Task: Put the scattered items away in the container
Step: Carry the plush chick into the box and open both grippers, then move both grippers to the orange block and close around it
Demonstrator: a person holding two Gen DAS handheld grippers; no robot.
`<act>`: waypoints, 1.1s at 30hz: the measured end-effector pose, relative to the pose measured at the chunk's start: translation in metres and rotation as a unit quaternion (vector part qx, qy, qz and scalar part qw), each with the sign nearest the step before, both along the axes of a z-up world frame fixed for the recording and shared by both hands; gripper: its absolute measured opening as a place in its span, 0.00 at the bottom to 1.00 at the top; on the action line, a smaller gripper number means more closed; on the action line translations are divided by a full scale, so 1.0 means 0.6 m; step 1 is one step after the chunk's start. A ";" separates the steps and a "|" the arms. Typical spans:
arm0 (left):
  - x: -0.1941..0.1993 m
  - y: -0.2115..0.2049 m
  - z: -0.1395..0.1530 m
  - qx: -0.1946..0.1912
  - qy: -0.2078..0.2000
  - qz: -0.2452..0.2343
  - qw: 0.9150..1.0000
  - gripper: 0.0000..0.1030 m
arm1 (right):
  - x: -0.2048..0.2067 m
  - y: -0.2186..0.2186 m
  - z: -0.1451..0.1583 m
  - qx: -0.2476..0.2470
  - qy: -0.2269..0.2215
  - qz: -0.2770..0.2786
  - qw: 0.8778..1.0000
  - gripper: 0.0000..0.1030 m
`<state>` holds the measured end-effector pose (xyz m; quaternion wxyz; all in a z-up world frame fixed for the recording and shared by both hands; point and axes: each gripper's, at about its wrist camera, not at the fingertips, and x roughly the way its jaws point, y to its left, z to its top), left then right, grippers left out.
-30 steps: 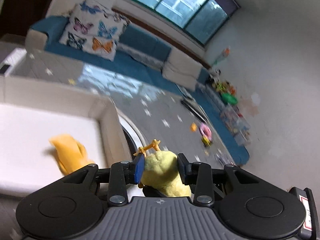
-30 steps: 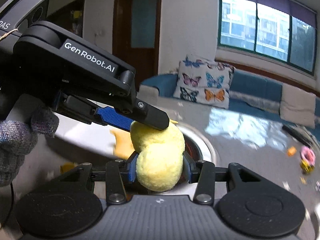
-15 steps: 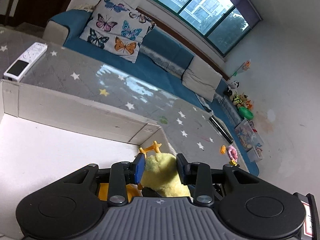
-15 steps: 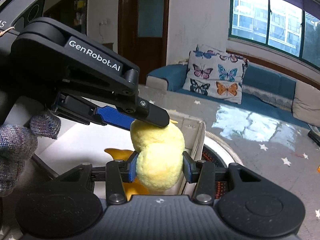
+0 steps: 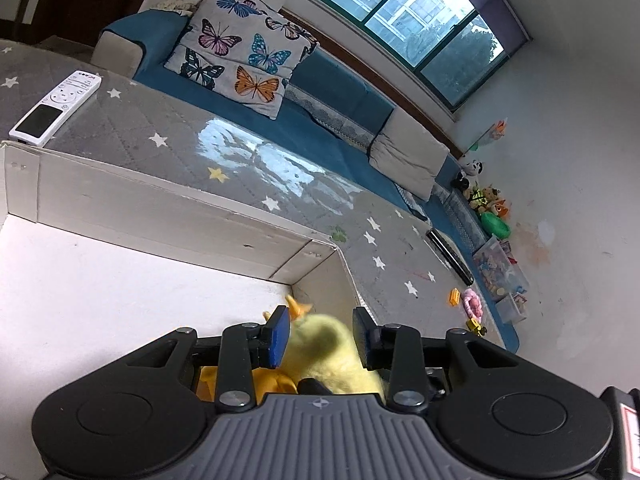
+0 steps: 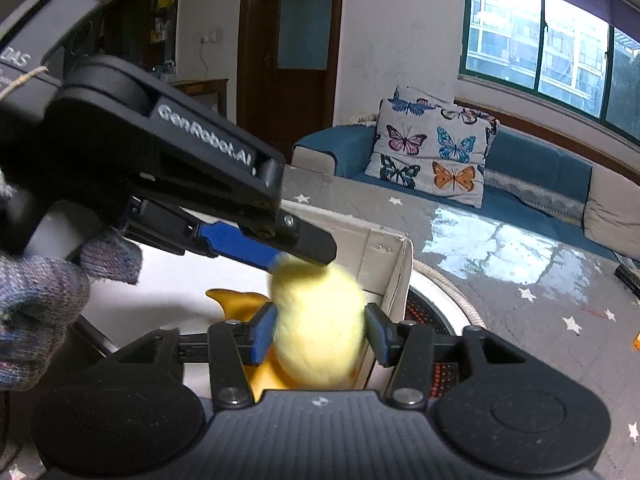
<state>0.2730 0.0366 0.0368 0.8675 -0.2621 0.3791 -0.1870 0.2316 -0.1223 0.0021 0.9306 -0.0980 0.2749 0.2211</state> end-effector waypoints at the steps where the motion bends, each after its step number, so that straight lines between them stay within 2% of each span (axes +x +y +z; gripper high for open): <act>1: -0.001 0.000 0.001 0.000 0.000 0.001 1.000 0.36 | -0.002 -0.001 0.002 0.000 -0.002 -0.001 1.000 0.50; 11: -0.043 -0.007 0.028 0.012 -0.026 -0.003 1.000 0.36 | -0.051 -0.025 0.024 0.012 -0.022 0.004 1.000 0.50; 19: -0.104 -0.027 0.041 0.043 -0.039 -0.007 0.998 0.36 | -0.103 -0.050 0.034 0.019 -0.035 0.008 0.999 0.51; 30: -0.187 -0.061 0.047 0.074 -0.058 -0.025 0.995 0.36 | -0.161 -0.086 0.017 0.022 -0.019 -0.004 1.000 0.53; 33: -0.204 -0.066 0.039 0.072 -0.054 -0.029 0.996 0.36 | -0.180 -0.094 0.006 0.021 -0.007 -0.008 1.000 0.53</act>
